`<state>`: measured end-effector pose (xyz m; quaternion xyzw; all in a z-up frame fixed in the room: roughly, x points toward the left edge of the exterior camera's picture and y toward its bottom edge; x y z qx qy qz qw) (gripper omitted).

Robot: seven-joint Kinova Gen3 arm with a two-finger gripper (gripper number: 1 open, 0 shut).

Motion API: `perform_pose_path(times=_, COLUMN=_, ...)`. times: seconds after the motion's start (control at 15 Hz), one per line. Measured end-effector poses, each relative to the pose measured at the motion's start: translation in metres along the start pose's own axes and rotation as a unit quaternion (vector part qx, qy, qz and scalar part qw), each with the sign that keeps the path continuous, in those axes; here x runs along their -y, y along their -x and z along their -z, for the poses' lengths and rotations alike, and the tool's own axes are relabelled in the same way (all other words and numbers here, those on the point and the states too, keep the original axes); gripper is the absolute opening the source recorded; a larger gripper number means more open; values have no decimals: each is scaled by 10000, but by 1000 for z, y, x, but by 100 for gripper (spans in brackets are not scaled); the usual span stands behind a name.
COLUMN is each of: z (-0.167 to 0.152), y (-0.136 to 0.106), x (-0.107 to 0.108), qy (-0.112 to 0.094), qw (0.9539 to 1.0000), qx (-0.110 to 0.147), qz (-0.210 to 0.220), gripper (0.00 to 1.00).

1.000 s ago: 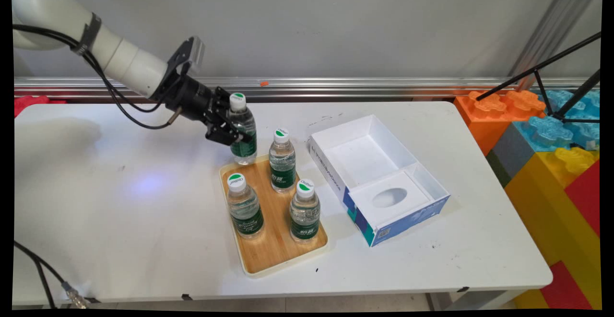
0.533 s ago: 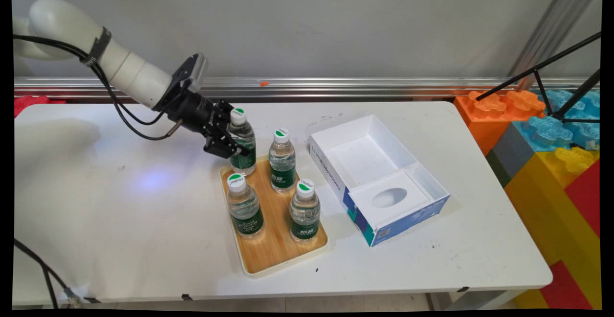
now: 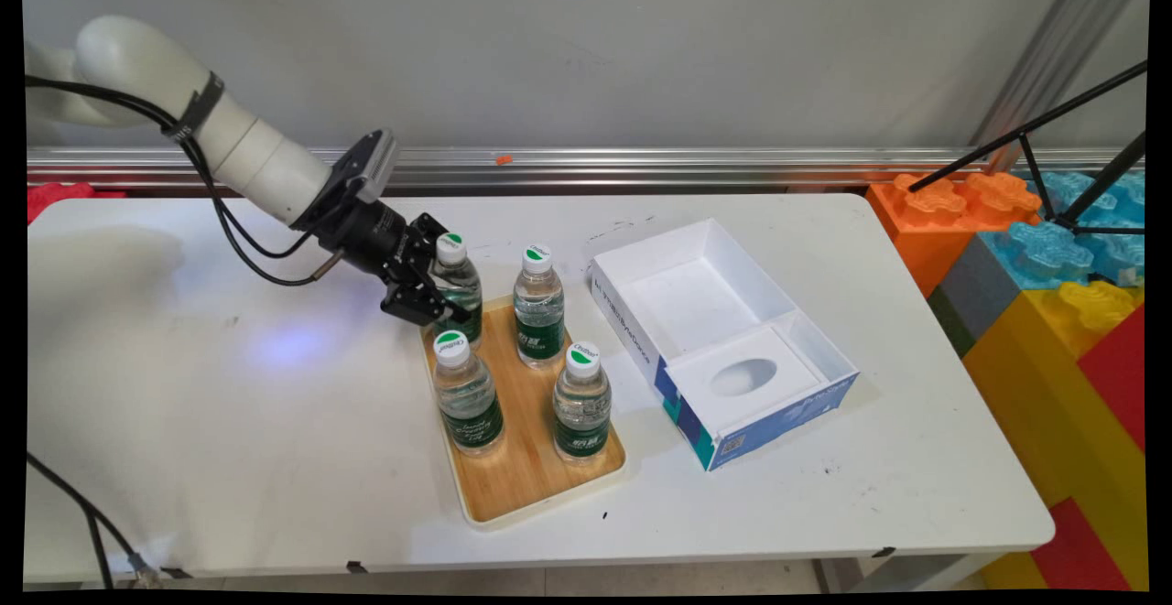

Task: Place the picked object on the tray

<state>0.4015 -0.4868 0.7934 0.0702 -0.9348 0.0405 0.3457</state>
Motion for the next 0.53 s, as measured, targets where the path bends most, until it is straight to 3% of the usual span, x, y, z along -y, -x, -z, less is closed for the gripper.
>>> perform_pose_path(times=0.27, z=-7, y=3, x=-1, qy=37, qw=10000, qx=10, qz=-54, gripper=0)
perform_pose_path(times=0.33, z=-8, y=3, x=-1, qy=38, qw=10000, qx=2, qz=-58, gripper=100)
perform_pose_path(times=0.53, z=-11, y=2, x=-1, qy=31, qw=10000, qx=-19, qz=-60, gripper=100)
